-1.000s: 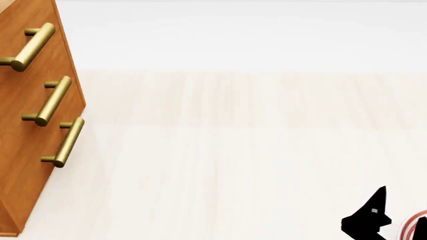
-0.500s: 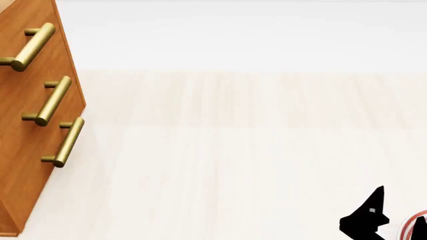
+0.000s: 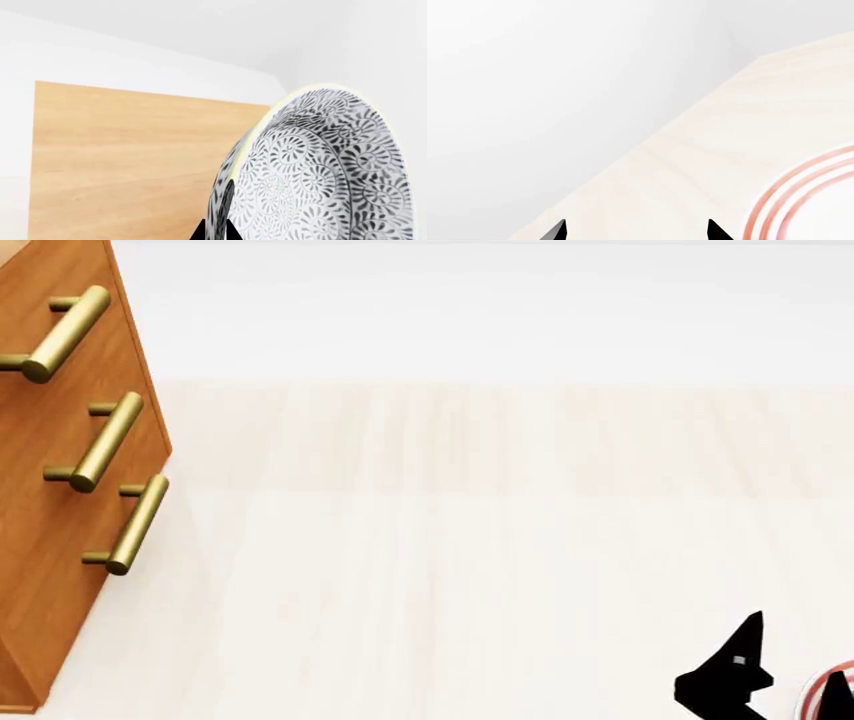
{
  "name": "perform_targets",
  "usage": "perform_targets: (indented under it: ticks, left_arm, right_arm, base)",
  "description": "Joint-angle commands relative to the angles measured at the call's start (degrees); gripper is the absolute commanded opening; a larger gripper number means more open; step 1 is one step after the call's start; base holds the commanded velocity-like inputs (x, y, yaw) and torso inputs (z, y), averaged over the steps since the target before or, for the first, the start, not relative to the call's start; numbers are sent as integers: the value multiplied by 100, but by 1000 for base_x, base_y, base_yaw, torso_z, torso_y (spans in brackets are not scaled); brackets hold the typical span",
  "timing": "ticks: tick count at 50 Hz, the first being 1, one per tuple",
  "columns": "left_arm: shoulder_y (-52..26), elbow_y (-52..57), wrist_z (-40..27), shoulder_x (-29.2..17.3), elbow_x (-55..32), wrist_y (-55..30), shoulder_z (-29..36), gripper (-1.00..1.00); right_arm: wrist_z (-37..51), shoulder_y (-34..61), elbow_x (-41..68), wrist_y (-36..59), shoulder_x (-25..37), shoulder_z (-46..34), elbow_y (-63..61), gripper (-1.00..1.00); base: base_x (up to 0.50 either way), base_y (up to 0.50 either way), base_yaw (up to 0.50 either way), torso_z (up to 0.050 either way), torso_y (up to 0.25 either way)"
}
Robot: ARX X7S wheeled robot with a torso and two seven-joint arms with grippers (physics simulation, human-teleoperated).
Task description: Put the bowl on top of the cabinet.
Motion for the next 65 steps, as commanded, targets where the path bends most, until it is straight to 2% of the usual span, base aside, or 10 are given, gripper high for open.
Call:
perform_targets:
  ticks: [1,48,49,65]
  left_arm:
    - [58,-63,26,-59,74,40,18,-100]
    - [444,-64,66,-200,95,68,-65,-100]
    - [447,-64,24,-202,87,44,-56,100]
    - [189,-63,-59,-182,123,-115,109,100]
  right_arm:
    - [-5,-7,-4,8,-2,2,-10,100]
    - [-56,98,-71,44,-67,-18,177,100]
    - [-59,100,-66,48,-67,-16,177,100]
    - [-20,-25,-51,83,-14,-27,-93,100]
  base:
    - [0,0,0,0,0]
    - [0,0,0,0,0]
    - [0,0,0,0,0]
    - [0,0,0,0,0]
